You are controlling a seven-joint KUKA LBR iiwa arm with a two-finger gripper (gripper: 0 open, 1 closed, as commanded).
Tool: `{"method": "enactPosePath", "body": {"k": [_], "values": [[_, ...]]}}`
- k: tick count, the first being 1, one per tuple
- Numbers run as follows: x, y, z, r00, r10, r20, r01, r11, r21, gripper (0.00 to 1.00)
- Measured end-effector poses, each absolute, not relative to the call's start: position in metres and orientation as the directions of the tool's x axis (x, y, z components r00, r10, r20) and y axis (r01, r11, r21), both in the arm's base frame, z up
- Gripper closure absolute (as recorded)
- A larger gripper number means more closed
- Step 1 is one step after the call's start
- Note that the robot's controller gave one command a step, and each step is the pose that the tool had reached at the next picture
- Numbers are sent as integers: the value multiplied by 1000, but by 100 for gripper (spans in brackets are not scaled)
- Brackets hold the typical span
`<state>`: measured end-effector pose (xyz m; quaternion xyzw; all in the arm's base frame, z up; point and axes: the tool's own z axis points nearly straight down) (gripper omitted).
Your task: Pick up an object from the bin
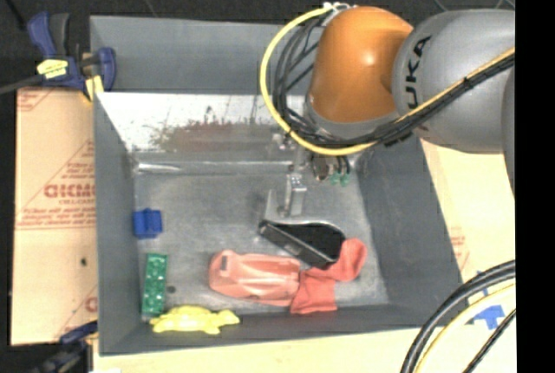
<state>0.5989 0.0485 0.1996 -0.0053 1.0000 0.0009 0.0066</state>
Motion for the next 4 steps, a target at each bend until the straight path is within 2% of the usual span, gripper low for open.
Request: {"method": "enactPosePath", "body": {"k": [1, 2, 3, 4], "values": [[595, 17, 156, -997, -83, -8, -83, 997, 0, 0], [578, 13, 126, -996, -91, -15, -91, 996, -1, 0], [571, -25, 70, -1000, -14, -7, -14, 1000, 0, 100], [571, -25, 70, -1000, -13, -7, -13, 1000, 0, 100]]}}
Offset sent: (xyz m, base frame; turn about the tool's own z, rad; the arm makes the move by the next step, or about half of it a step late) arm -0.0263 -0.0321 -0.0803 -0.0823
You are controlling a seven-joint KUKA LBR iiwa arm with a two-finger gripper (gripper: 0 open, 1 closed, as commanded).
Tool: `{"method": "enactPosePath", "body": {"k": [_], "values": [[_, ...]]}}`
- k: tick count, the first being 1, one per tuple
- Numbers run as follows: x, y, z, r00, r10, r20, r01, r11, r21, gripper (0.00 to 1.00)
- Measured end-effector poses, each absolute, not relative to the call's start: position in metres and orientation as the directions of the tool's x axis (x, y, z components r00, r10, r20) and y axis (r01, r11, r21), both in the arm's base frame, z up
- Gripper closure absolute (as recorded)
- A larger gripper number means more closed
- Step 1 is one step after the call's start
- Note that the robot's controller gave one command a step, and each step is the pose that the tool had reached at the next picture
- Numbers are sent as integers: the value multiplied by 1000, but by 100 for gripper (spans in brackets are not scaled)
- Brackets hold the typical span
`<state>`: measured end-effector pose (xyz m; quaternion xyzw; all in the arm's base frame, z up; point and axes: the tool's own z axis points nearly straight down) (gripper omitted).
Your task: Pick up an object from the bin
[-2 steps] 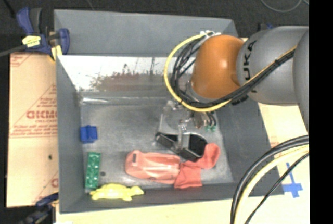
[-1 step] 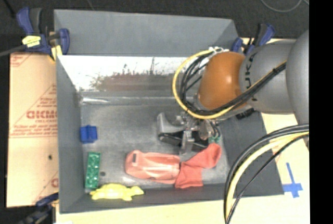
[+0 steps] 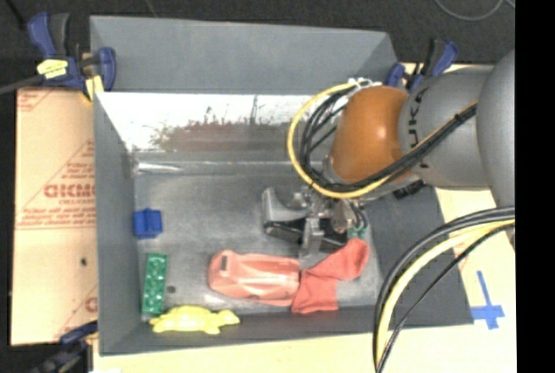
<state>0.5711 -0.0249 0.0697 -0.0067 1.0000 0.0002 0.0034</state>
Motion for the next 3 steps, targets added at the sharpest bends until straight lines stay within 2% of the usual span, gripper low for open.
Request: {"method": "enactPosePath", "body": {"k": [1, 2, 3], "values": [[595, -4, 70, -992, -122, -7, -122, 993, -3, 100], [595, -4, 70, -993, -122, -7, -122, 993, -3, 100], [585, -5, 103, -993, -118, 6, -118, 993, -1, 100]]}}
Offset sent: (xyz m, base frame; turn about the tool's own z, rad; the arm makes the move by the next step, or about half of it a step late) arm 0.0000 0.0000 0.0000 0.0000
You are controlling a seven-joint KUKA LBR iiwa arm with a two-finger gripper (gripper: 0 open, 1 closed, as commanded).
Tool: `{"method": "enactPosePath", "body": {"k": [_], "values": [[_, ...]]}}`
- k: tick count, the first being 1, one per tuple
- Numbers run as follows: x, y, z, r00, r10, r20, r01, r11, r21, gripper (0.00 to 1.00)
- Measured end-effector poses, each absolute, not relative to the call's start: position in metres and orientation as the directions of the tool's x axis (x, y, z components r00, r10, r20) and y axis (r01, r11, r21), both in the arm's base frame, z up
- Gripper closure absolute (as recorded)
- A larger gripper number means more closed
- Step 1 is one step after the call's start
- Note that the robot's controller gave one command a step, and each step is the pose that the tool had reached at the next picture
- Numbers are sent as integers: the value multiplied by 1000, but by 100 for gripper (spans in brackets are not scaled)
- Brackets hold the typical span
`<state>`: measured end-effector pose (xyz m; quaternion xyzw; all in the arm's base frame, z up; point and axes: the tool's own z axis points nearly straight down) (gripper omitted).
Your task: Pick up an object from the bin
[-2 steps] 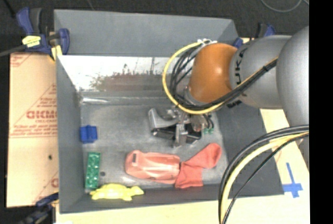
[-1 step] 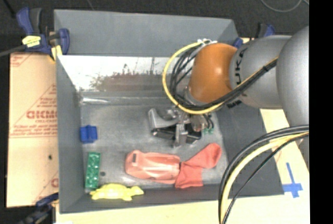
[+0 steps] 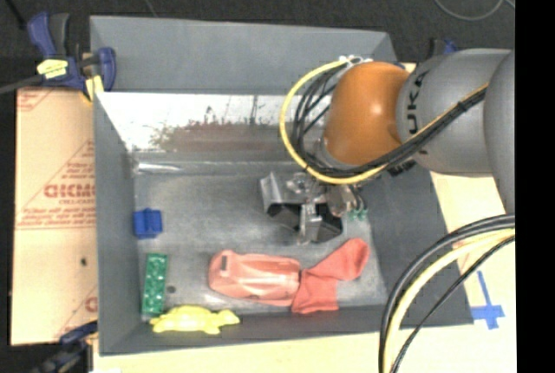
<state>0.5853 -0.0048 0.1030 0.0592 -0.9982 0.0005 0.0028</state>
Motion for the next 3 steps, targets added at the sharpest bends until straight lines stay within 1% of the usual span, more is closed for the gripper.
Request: {"method": "enactPosePath", "body": {"k": [1, 2, 3], "values": [[591, -7, 140, -995, -103, -6, -103, 995, -2, 100], [591, -7, 147, -995, -100, -5, -100, 995, -2, 100], [608, -21, 134, -978, -209, -7, -209, 978, -4, 100]]}}
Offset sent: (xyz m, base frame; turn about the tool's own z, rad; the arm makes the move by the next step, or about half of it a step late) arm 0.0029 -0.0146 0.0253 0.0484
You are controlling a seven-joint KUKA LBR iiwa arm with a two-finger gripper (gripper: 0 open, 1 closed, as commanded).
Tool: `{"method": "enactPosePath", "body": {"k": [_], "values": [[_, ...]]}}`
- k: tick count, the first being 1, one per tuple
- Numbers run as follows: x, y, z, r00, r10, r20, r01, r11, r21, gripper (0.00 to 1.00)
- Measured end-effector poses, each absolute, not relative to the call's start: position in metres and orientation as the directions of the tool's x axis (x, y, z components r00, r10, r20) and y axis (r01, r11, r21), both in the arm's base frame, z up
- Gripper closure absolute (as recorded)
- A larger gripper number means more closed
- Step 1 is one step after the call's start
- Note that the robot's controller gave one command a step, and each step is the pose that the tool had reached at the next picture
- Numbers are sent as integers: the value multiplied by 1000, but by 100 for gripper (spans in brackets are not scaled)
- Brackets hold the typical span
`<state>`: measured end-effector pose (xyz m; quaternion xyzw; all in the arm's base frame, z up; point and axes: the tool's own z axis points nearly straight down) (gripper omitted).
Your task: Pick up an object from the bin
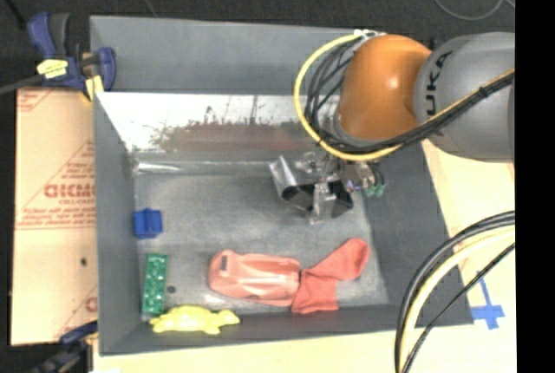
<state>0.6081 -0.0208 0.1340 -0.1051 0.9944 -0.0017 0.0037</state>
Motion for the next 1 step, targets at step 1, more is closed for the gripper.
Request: {"method": "enactPosePath", "body": {"k": [1], "values": [[591, -25, 297, -990, -141, -9, -141, 990, -3, 100]]}}
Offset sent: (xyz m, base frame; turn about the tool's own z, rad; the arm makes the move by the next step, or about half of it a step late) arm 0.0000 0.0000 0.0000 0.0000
